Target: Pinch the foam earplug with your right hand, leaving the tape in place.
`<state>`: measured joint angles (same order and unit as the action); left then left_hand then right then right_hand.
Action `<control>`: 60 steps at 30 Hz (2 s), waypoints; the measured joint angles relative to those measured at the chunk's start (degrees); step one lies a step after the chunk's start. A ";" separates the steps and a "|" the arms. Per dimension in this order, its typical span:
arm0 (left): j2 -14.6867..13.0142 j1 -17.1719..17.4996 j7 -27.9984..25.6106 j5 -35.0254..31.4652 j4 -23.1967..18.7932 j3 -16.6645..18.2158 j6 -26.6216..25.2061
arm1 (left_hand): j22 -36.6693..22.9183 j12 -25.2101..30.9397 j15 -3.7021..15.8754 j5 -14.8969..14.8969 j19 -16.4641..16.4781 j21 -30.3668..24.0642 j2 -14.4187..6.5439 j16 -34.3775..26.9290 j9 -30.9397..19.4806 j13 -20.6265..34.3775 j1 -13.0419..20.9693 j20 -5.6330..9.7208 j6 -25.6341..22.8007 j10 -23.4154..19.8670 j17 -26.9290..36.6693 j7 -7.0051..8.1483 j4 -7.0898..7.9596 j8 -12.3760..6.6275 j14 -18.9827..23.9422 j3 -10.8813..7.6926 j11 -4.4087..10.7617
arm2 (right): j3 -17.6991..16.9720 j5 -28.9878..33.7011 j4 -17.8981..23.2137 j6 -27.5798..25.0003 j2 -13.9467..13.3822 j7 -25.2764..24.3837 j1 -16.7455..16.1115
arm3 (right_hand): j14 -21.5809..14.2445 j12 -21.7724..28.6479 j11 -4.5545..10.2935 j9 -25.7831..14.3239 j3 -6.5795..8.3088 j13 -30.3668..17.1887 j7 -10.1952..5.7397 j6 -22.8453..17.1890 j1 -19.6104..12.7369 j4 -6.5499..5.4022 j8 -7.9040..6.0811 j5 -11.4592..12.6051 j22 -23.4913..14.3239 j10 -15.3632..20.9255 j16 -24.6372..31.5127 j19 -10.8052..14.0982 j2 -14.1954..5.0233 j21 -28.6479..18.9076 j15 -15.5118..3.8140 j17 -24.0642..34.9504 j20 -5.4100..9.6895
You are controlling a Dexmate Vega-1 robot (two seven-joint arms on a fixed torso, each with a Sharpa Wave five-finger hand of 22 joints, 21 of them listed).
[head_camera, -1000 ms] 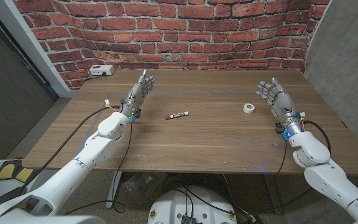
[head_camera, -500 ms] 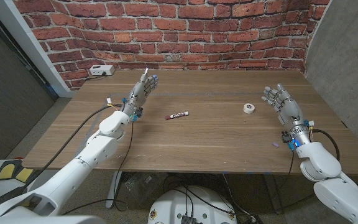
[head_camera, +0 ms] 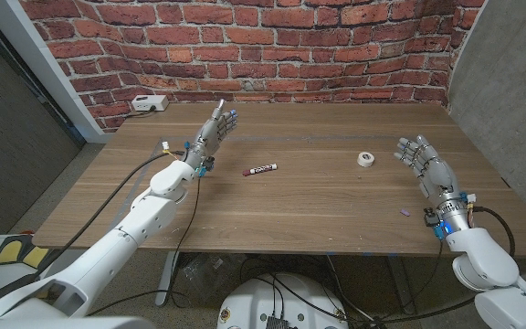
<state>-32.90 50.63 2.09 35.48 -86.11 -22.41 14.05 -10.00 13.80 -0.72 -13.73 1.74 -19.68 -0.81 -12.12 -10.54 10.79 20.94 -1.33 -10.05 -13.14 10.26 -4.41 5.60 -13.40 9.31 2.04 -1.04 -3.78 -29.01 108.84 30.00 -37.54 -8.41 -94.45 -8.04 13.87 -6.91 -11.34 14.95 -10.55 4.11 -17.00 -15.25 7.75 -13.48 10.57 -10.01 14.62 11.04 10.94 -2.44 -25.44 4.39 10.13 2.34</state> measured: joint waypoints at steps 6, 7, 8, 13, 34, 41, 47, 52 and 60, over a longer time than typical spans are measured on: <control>-0.15 -0.04 -0.55 -0.71 -0.83 -0.37 -0.65 | 0.00 0.00 0.00 0.00 0.00 0.23 -0.01 0.00 0.00 0.00 0.02 0.00 -0.22 -0.28 0.00 0.22 0.00 0.00 0.00 0.00 -0.28 | -1.96 1.26 1.29 0.21 1.42 -0.11 -3.03 | -0.59 0.00 -0.21 0.00 0.00 0.00 -0.31 -0.31 -0.53 0.00 0.00 0.00 0.00 0.18 0.00 0.31 0.07 0.27 0.01 0.00 -0.29; -0.16 -0.04 -0.58 -0.73 -0.88 -0.40 -0.66 | 0.00 0.00 0.00 0.00 0.00 0.41 -0.39 0.00 0.00 0.00 0.39 0.00 -0.30 -0.28 0.00 0.30 0.00 0.00 0.00 0.00 -0.28 | -2.03 1.38 1.34 0.25 1.48 -0.12 -3.14 | -0.59 0.00 -0.24 0.00 0.06 0.00 -0.31 -0.31 -0.53 0.05 0.00 -0.22 0.00 0.21 0.00 0.31 0.07 0.27 0.01 0.00 -0.29; -0.20 -0.05 -0.69 -0.85 -1.01 -0.45 -0.79 | 0.00 0.00 0.00 0.00 0.00 0.41 -0.46 0.00 0.00 0.00 0.47 0.00 -0.30 -0.28 0.00 0.30 0.00 0.00 0.00 0.00 -0.28 | -2.54 1.69 1.63 0.34 1.89 -0.12 -3.91 | -0.59 0.00 -0.24 0.00 0.17 0.00 -0.31 -0.31 -0.53 0.17 0.00 -0.22 0.00 0.21 0.00 0.31 0.07 0.26 0.01 0.00 -0.29; -0.32 -0.09 -0.98 -1.21 -1.50 -0.63 -1.03 | 0.00 0.00 0.00 0.00 -0.01 0.41 -0.46 0.00 0.01 0.00 0.47 0.00 -0.62 -0.58 0.00 -0.01 0.00 0.00 0.00 0.00 0.01 | -3.92 2.63 2.41 0.60 3.19 -0.13 -6.01 | -0.60 0.00 0.08 0.01 0.24 0.00 -0.62 -0.62 -0.75 0.24 0.00 -0.22 0.01 0.51 0.00 0.51 -0.15 0.26 0.01 0.00 -0.09; 0.08 -0.97 -1.36 -2.36 -2.36 -1.54 -1.62 | 0.00 0.00 0.30 0.00 0.11 0.84 -1.04 0.00 0.01 0.00 1.06 0.11 -0.92 -0.58 0.00 0.31 0.00 0.04 0.30 0.00 0.01 | -8.38 8.84 4.43 1.35 8.91 -1.26 -12.23 | -2.76 0.55 1.53 -0.27 0.63 0.00 -3.48 -4.12 -2.49 0.63 -0.34 -0.22 0.01 2.97 0.00 2.40 -0.37 0.66 -0.74 0.01 -0.13; 0.02 -1.03 -1.82 -2.88 -2.97 -1.65 -1.78 | 0.00 0.00 0.30 0.00 0.31 1.06 -1.07 0.27 0.01 0.00 1.07 -0.09 -1.23 -0.88 0.00 0.00 0.01 0.26 0.30 0.00 0.32 | -9.29 13.97 4.49 0.67 11.16 -3.64 -13.22 | -4.42 0.99 2.20 -0.26 1.03 0.00 -4.10 -5.33 -3.77 1.03 -0.73 -0.22 0.01 4.54 0.45 4.20 -1.20 0.66 -1.54 0.01 -0.07; -0.06 -1.03 -2.16 -3.29 -3.47 -1.69 -1.82 | 0.00 -0.28 0.30 0.00 0.31 1.06 -1.07 0.27 0.01 0.00 1.06 -0.09 -1.23 -0.88 0.00 0.00 0.01 0.26 0.30 0.00 0.32 | -9.51 18.34 4.31 -0.15 12.74 -5.57 -13.57 | -4.76 0.99 2.34 -0.26 1.20 0.01 -4.40 -5.64 -4.30 1.20 -0.73 -0.22 0.02 5.01 0.45 4.60 -1.28 0.66 -1.88 0.01 -0.08; -0.09 -0.95 -2.39 -3.63 -3.78 -1.71 -1.82 | 0.00 -0.28 0.06 0.00 0.30 1.06 -1.59 0.27 0.02 0.00 0.55 -0.09 -1.23 -0.88 0.00 0.00 0.01 0.48 0.53 0.00 0.32 | -9.53 21.83 3.97 -0.53 13.91 -7.24 -13.56 | -5.09 0.98 2.33 -0.26 1.42 0.01 -4.40 -5.64 -5.04 1.42 -0.72 -0.22 0.02 5.01 0.45 4.70 -1.14 0.65 -1.60 0.01 0.02; -0.12 -0.86 -2.72 -4.09 -4.18 -1.75 -1.70 | 0.01 -0.28 -0.01 0.48 0.30 1.06 -1.57 0.48 0.02 0.00 0.56 -0.09 -1.23 -1.19 0.00 0.00 0.01 0.48 0.61 0.00 0.01 | -9.75 29.03 4.09 -2.05 15.19 -10.91 -13.53 | -5.82 0.98 2.86 -0.25 1.66 0.01 -4.40 -5.64 -6.18 1.66 -0.72 -0.22 0.02 5.54 0.45 5.32 -1.20 0.87 -1.73 0.01 0.00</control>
<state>-33.02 49.78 -0.62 31.39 -90.29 -24.16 12.35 -9.99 13.52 -0.73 -13.25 2.04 -18.62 -2.38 -11.64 -10.52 10.79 21.50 -1.43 -11.27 -14.32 10.26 -4.41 5.61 -12.92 9.91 2.04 -1.03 -13.54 0.03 112.93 27.95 -22.35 -19.32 -107.98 -13.86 14.86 -4.05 -11.59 16.61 -10.54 -0.29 -22.64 -21.43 9.41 -14.20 10.35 -9.99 20.16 11.50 16.26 -3.64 -24.57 2.66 10.14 2.35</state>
